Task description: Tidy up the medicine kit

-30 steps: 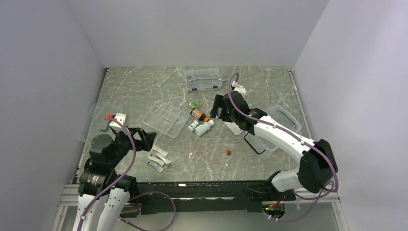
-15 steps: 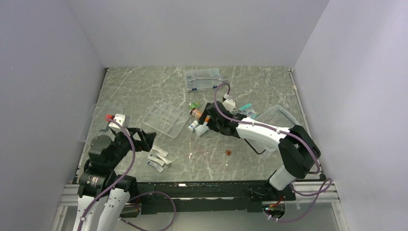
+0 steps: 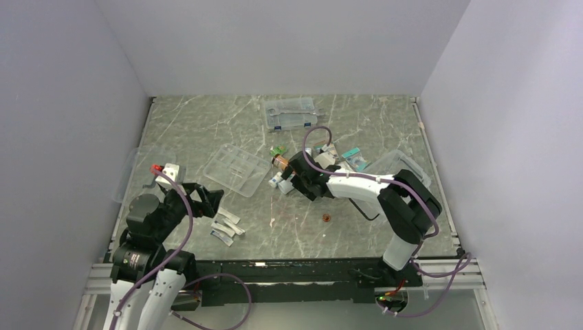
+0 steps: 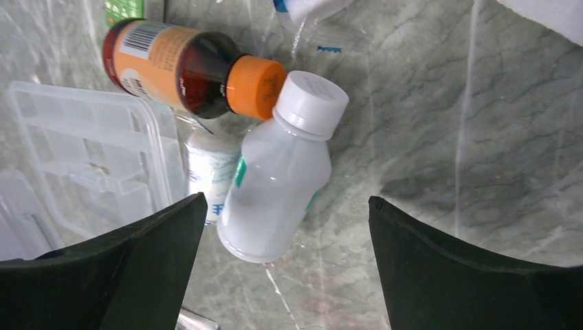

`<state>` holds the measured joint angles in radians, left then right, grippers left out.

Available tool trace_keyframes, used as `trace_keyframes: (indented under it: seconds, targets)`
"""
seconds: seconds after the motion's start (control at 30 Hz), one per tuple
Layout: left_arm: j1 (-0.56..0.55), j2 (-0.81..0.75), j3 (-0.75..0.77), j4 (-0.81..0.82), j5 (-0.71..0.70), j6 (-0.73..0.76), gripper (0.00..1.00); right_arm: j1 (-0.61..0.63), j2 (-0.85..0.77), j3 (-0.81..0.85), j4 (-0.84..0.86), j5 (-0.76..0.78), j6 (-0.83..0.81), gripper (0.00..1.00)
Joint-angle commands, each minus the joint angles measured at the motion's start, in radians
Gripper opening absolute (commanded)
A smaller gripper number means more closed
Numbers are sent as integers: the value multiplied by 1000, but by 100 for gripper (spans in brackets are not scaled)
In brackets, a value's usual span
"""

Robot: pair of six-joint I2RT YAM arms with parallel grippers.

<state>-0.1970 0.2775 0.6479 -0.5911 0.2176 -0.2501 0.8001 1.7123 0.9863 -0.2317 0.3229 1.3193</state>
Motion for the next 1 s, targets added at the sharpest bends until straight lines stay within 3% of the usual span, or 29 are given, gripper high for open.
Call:
trace_keyframes:
  seconds: [0.0, 0.53, 0.97]
  targets:
    - [-10, -9, 23, 14, -11, -8, 99, 4, 6, 8, 69, 26, 93, 89]
    - [-18, -6, 24, 10, -23, -9, 99, 27, 43, -13, 113, 16, 183, 66]
    - [-22, 2, 22, 7, -30, -11, 99, 27, -30, -75, 97, 60, 181, 24]
